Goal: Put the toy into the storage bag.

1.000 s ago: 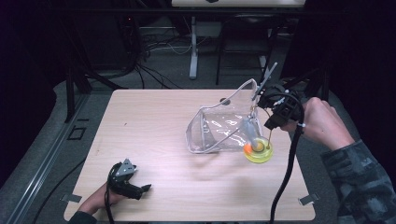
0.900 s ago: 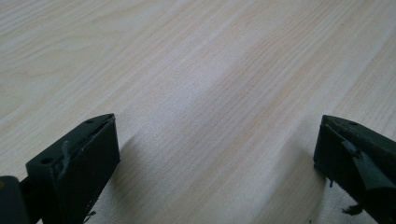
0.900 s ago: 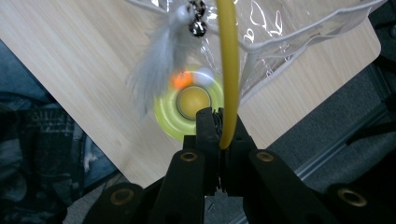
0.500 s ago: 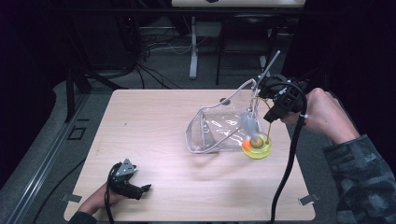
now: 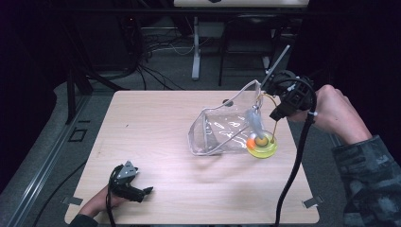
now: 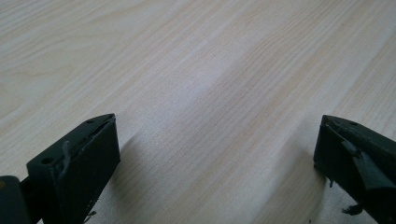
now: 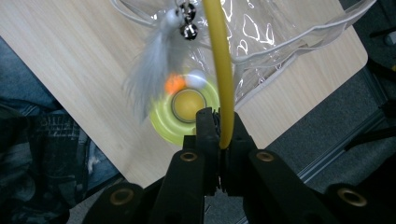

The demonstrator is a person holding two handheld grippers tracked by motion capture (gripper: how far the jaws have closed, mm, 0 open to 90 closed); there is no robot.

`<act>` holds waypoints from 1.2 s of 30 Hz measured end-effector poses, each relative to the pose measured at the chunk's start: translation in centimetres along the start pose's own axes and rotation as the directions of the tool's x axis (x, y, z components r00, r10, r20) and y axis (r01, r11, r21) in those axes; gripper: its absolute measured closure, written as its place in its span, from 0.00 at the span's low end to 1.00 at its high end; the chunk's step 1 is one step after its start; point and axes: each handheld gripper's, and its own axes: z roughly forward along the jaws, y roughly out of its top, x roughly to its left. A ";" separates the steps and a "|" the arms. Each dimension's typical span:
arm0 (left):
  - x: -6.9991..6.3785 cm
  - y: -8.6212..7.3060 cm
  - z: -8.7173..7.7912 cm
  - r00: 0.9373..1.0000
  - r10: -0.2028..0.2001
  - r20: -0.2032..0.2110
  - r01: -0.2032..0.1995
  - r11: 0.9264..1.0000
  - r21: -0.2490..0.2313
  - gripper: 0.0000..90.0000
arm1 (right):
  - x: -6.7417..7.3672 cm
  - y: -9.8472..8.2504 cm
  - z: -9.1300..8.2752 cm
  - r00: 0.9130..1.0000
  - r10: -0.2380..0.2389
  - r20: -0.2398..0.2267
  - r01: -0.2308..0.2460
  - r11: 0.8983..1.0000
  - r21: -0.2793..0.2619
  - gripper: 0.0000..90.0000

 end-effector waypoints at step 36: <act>0.0 -0.1 -0.1 1.000 0.002 0.002 -0.002 1.000 0.000 0.00 | -1.2 4.0 -5.4 0.997 0.008 0.071 -0.010 1.000 0.019 0.97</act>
